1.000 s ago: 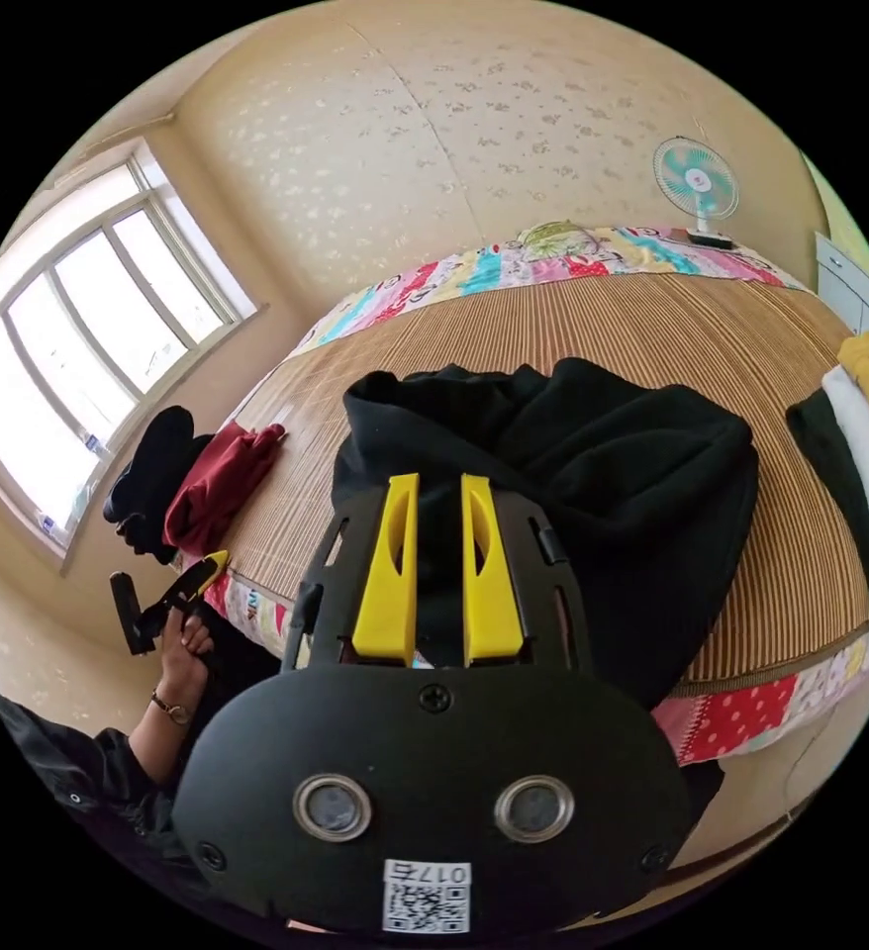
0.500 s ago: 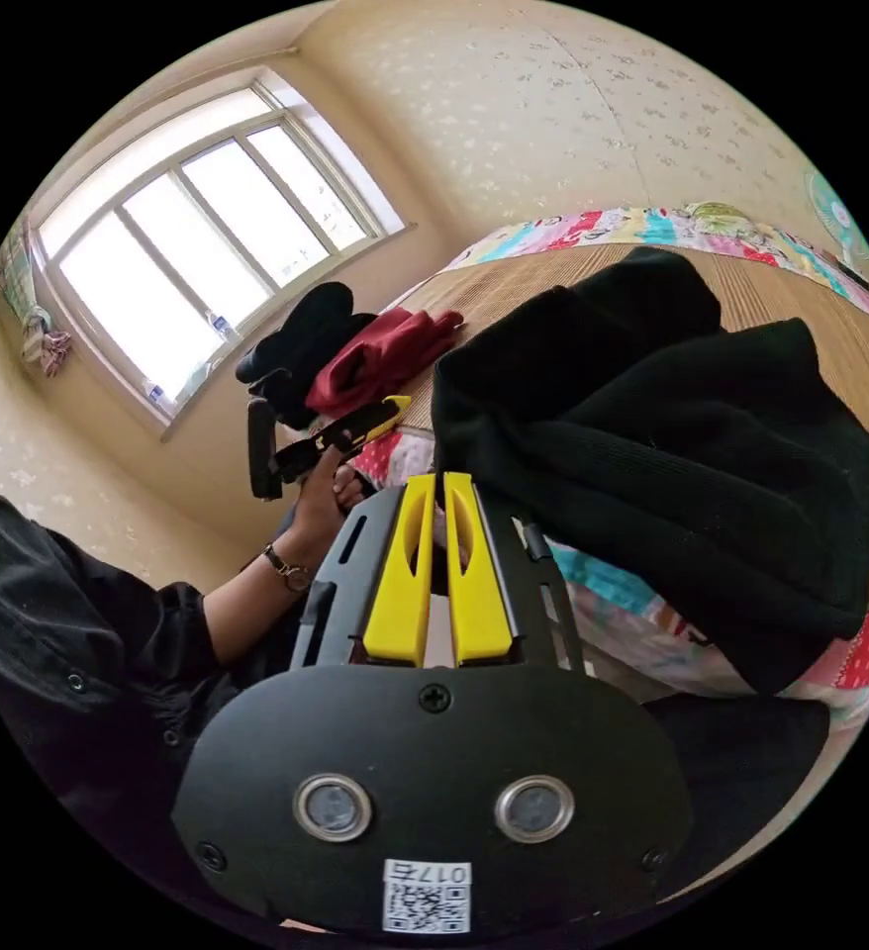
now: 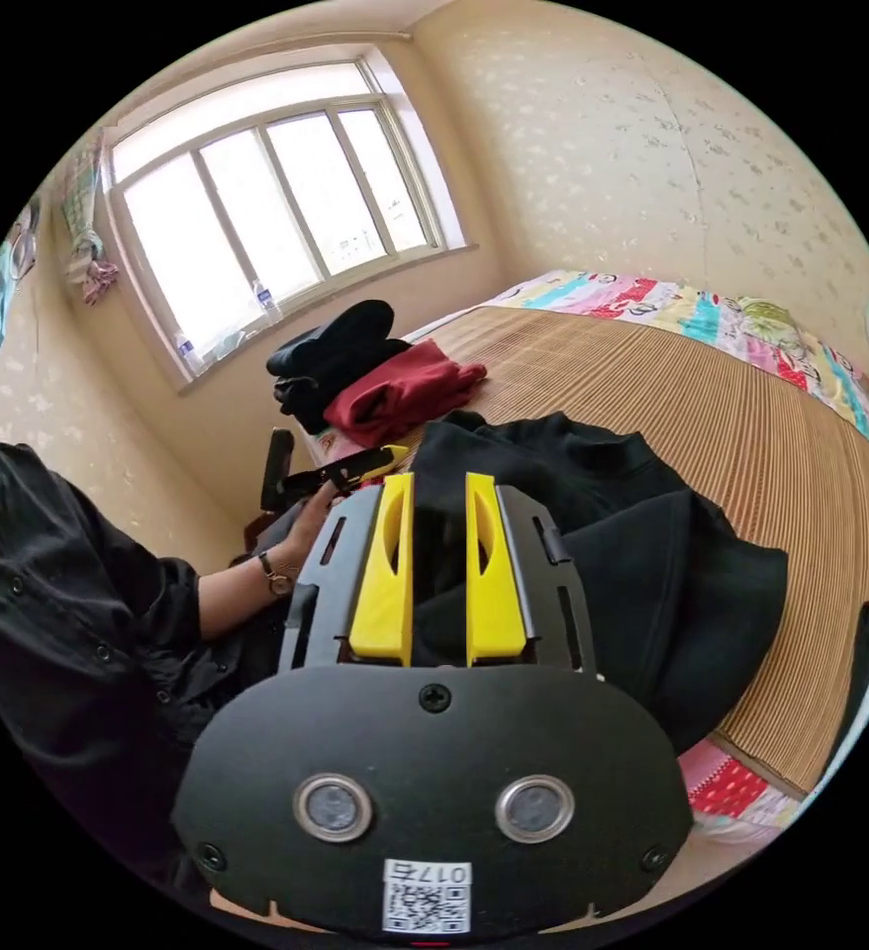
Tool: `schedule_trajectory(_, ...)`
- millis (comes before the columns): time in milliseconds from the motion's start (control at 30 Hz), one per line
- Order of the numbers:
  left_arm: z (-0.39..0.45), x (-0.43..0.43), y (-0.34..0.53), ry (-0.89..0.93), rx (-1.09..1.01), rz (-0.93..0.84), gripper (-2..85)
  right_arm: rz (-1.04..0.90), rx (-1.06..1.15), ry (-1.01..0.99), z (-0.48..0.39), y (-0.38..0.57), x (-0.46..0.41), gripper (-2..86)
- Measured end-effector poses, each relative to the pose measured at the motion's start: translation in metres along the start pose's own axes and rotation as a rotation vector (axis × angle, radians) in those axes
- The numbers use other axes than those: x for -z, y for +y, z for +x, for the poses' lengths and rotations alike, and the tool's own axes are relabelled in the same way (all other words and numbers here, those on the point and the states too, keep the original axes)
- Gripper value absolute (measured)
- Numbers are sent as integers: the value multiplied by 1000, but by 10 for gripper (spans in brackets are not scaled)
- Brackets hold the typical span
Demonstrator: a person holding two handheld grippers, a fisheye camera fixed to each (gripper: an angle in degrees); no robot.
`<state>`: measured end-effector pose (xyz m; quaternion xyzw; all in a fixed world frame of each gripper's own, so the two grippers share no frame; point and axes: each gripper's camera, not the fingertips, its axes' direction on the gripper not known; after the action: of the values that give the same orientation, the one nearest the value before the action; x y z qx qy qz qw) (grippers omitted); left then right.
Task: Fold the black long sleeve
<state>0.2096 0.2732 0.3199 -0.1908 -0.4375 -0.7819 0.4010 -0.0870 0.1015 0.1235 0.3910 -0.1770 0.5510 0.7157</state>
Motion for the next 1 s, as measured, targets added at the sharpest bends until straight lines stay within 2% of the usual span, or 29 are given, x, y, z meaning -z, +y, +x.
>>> schedule_trajectory(100, 11, 1, -4, 33, -23, -48, 125, -71, -98, 166, 20, -29, -22, 78)
schedule_trajectory(267, 49, 23, -35, 188, -102, -46, 125, -97, -61, 282, 52, -65, -28, 81)
schedule_trajectory(367, 74, 17, -80, 168, -127, -88, 126, -214, -62, 339, 95, -96, -41, 86)
schedule_trajectory(433, 84, -3, -111, 162, -132, -164, 131, -401, -68, 323, 139, -122, -65, 96)
schedule_trajectory(567, 93, -87, -162, 91, -91, -474, 174, -626, -113, 363, 200, -142, -97, 113)
schedule_trajectory(733, 98, -142, -141, 58, -76, -711, 170, -845, -200, 245, 250, -122, -117, 122)
schedule_trajectory(867, 96, -126, -109, 22, -96, -700, 92, -802, -129, 203, 240, -101, -93, 77)
schedule_trajectory(1000, 88, -69, -95, 342, -45, -510, 43, -573, -125, 193, 217, -82, -22, 43)
